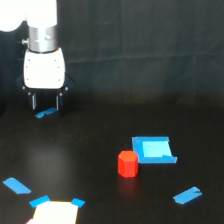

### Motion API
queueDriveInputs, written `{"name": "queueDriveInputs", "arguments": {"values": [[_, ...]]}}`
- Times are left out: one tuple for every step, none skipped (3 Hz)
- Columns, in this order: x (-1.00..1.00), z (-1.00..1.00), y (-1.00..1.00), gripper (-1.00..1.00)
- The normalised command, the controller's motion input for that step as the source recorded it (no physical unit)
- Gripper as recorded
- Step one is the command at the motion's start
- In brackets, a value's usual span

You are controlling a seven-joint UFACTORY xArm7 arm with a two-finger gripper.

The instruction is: Pick up the red object from the table

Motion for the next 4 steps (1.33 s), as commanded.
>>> {"name": "queueDriveInputs", "arguments": {"values": [[0.44,-0.95,-1.00,-0.07],[0.66,-0.46,-1.00,0.26],[0.31,-0.94,-1.00,1.00],[0.36,-1.00,-0.08,0.96]]}}
